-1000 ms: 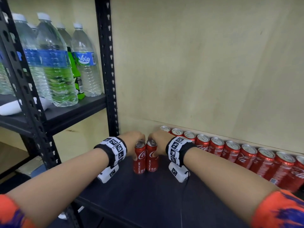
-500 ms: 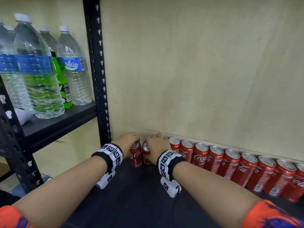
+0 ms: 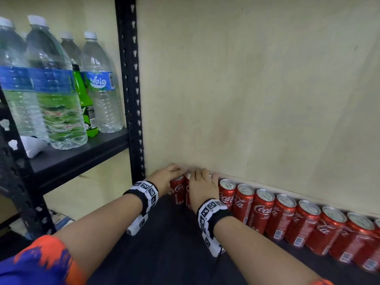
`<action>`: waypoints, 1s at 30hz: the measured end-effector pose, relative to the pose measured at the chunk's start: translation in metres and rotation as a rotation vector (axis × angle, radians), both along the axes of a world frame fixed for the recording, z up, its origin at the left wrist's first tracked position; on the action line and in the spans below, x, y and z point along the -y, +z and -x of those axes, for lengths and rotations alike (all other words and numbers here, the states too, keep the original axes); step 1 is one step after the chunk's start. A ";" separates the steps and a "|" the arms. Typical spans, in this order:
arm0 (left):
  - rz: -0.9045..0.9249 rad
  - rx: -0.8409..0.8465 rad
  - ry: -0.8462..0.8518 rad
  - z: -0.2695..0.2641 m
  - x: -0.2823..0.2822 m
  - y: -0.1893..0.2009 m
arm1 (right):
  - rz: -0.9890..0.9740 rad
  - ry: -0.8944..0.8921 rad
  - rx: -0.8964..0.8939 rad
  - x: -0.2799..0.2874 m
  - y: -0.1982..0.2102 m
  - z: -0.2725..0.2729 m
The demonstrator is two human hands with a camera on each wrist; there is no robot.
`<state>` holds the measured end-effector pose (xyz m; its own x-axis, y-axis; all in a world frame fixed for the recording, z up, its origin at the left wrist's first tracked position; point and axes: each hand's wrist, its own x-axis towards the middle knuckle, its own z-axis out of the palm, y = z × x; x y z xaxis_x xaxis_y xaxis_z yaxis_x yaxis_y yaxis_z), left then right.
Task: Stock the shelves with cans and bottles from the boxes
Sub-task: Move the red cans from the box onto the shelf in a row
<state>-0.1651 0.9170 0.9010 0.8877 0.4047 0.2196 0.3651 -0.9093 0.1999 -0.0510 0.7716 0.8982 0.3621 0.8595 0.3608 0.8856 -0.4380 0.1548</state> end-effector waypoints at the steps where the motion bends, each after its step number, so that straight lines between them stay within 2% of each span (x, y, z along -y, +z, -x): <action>1: -0.019 0.006 -0.001 -0.002 -0.002 -0.004 | -0.016 0.000 -0.003 0.000 -0.002 -0.002; 8: -0.055 -0.007 0.003 -0.013 -0.011 -0.011 | -0.040 0.021 -0.030 -0.003 -0.011 -0.013; 15: -0.188 -0.086 0.140 -0.007 0.008 -0.006 | -0.053 0.025 -0.042 -0.002 -0.012 -0.014; 23: -0.009 -0.006 0.174 0.007 0.028 0.017 | 0.009 0.045 -0.231 0.016 0.015 -0.003; 30: 0.026 0.112 0.181 0.052 0.043 0.056 | 0.009 0.047 -0.325 0.049 0.054 0.010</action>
<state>-0.2171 0.8739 0.9566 0.7704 0.5623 0.3006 0.4962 -0.8248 0.2710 -0.0611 0.7225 0.9524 0.4168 0.8808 0.2249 0.9085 -0.3953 -0.1356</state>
